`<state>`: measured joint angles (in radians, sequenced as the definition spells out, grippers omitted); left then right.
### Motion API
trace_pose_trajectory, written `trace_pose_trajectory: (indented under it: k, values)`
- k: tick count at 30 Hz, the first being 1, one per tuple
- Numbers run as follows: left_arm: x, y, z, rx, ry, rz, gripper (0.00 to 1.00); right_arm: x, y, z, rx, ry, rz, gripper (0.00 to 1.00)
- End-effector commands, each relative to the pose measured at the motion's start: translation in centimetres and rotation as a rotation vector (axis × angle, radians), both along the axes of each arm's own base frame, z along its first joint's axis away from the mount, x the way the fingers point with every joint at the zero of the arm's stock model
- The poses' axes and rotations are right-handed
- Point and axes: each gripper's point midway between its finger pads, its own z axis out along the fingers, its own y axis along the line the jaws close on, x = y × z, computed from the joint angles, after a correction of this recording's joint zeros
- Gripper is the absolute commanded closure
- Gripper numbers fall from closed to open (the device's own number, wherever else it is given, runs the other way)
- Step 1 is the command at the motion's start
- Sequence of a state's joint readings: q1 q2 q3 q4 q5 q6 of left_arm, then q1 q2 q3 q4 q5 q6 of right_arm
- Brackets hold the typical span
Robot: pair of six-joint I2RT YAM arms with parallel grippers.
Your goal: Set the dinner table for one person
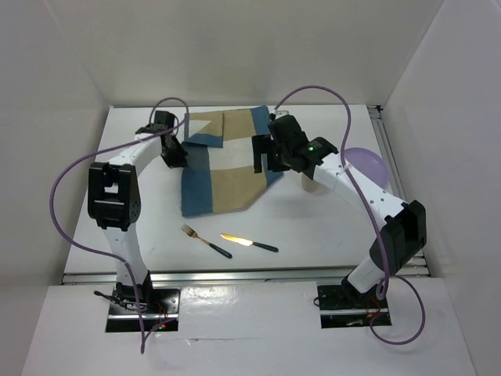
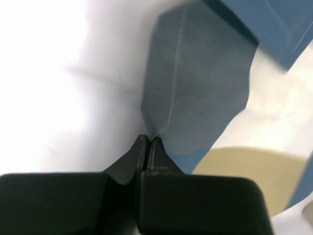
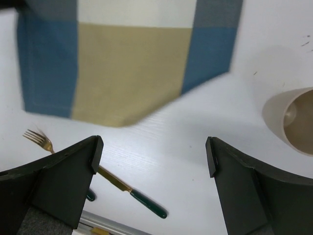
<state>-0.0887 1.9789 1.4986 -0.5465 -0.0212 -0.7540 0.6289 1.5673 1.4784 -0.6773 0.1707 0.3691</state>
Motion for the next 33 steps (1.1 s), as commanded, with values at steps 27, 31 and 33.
trace_pose_trajectory:
  k: [27, 31, 33]
  values:
    - [-13.5, -5.3, 0.5, -0.245, 0.081, -0.178, 0.10, 7.2, 6.8, -16.5, -0.073, 0.349, 0.016, 0.01]
    - [-14.2, -6.8, -1.4, -0.301, 0.131, -0.171, 0.11, 7.7, 5.8, -17.9, -0.012, 0.389, -0.032, 0.03]
    - [-13.9, -6.9, -2.0, -0.309, 0.139, -0.153, 0.11, 7.9, 5.1, -18.1, 0.021, 0.399, -0.036, 0.08]
